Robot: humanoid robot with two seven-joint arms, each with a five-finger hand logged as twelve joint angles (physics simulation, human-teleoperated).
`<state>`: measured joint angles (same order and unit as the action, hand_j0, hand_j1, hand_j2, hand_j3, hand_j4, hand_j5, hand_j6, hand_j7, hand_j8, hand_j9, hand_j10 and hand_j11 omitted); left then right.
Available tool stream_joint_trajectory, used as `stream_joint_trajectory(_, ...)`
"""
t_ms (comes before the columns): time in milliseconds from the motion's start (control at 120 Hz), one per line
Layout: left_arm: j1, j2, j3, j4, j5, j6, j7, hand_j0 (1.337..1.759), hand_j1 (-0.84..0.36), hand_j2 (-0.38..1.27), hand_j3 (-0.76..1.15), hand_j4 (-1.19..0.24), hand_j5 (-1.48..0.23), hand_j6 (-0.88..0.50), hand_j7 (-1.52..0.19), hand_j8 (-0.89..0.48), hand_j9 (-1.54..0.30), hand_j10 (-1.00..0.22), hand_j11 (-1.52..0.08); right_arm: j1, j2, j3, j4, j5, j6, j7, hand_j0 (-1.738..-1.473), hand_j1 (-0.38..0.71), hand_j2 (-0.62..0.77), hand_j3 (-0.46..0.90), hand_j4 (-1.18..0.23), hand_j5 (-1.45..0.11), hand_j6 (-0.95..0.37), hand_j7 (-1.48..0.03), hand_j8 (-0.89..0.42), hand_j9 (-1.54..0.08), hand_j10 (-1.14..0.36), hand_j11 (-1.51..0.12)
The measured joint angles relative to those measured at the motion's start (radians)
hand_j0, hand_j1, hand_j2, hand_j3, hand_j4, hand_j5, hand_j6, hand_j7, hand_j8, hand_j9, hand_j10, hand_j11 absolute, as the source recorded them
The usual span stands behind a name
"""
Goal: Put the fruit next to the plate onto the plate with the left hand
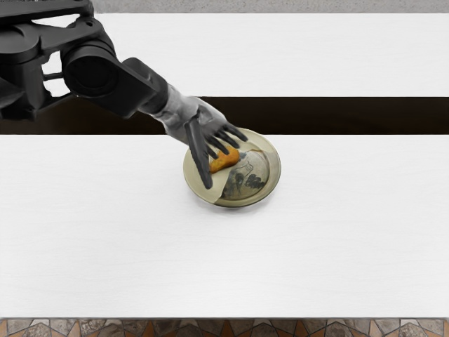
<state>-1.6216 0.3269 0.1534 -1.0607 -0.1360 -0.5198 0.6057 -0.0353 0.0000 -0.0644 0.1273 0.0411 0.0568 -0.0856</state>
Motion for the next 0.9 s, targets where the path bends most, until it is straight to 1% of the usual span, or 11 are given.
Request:
stream_joint_trajectory(117,0.027,0.078,-0.024,0.0,-0.086,-0.061,-0.001,1.658,0.35,0.0,0.0,0.0,0.0,0.0,0.0,0.0,0.0,0.0,0.0,0.0,0.0,0.0,0.0,0.0,0.0,0.0,-1.658,-0.32,0.0,0.0,-0.02,-0.03,-0.02,-0.03,-0.02,-0.03,-0.02,-0.03)
stream_joint_trajectory(167,0.053,0.123,-0.033,0.0,-0.107,-0.073,-0.001,1.658,0.35,0.0,0.0,0.0,0.0,0.0,0.0,0.0,0.0,0.0,0.0,0.0,0.0,0.0,0.0,0.0,0.0,0.0,-1.658,-0.32,0.0,0.0,-0.02,-0.03,-0.02,-0.03,-0.02,-0.03,-0.02,-0.03)
stream_joint_trajectory(283,0.119,0.188,-0.065,0.0,-0.131,-0.085,-0.001,1.658,0.35,0.0,0.0,0.0,0.0,0.0,0.0,0.0,0.0,0.0,0.0,0.0,0.0,0.0,0.0,0.0,0.0,0.0,-1.658,-0.32,0.0,0.0,-0.02,-0.03,-0.02,-0.03,-0.02,-0.03,-0.02,-0.03)
stream_joint_trajectory(433,0.143,0.273,-0.081,0.001,-0.14,-0.09,-0.001,1.658,0.35,0.0,0.0,0.0,0.0,0.0,0.0,0.0,0.0,0.0,0.0,0.0,0.0,0.0,0.0,0.0,0.0,0.0,-1.658,-0.32,0.0,0.0,-0.02,-0.03,-0.02,-0.03,-0.02,-0.03,-0.02,-0.03)
stream_joint_trajectory(500,0.158,0.291,-0.085,0.001,-0.141,-0.091,-0.001,1.658,0.35,0.0,0.0,0.0,0.0,0.0,0.0,0.0,0.0,0.0,0.0,0.0,0.0,0.0,0.0,0.0,0.0,0.0,-1.658,-0.32,0.0,0.0,-0.02,-0.03,-0.02,-0.03,-0.02,-0.03,-0.02,-0.03)
stream_joint_trajectory(558,0.201,0.316,-0.1,0.001,-0.141,-0.091,-0.001,1.658,0.35,0.0,0.0,0.0,0.0,0.0,0.0,0.0,0.0,0.0,0.0,0.0,0.0,0.0,0.0,0.0,0.0,0.0,-1.658,-0.32,0.0,0.0,-0.02,-0.03,-0.02,-0.03,-0.02,-0.03,-0.02,-0.03)
stream_joint_trajectory(617,0.226,0.338,-0.12,0.001,-0.141,-0.091,-0.001,1.658,0.35,0.0,0.0,0.0,0.0,0.0,0.0,0.0,0.0,0.0,0.0,0.0,0.0,0.0,0.0,0.0,0.0,0.0,-1.658,-0.32,0.0,0.0,-0.02,-0.03,-0.02,-0.03,-0.02,-0.03,-0.02,-0.03)
stream_joint_trajectory(783,0.261,0.372,-0.15,-0.001,-0.141,-0.091,-0.001,1.658,0.35,0.0,0.0,0.0,0.0,0.0,0.0,0.0,0.0,0.0,0.0,0.0,0.0,0.0,0.0,0.0,0.0,0.0,-1.658,-0.32,0.0,0.0,-0.02,-0.03,-0.02,-0.03,-0.02,-0.03,-0.02,-0.03)
stream_joint_trajectory(900,0.279,0.435,-0.16,-0.002,-0.142,-0.091,-0.001,1.658,0.35,0.0,0.0,0.0,0.0,0.0,0.0,0.0,0.0,0.0,0.0,0.0,0.0,0.0,0.0,0.0,0.0,0.0,-1.658,-0.32,0.0,0.0,-0.02,-0.03,-0.02,-0.03,-0.02,-0.03,-0.02,-0.03)
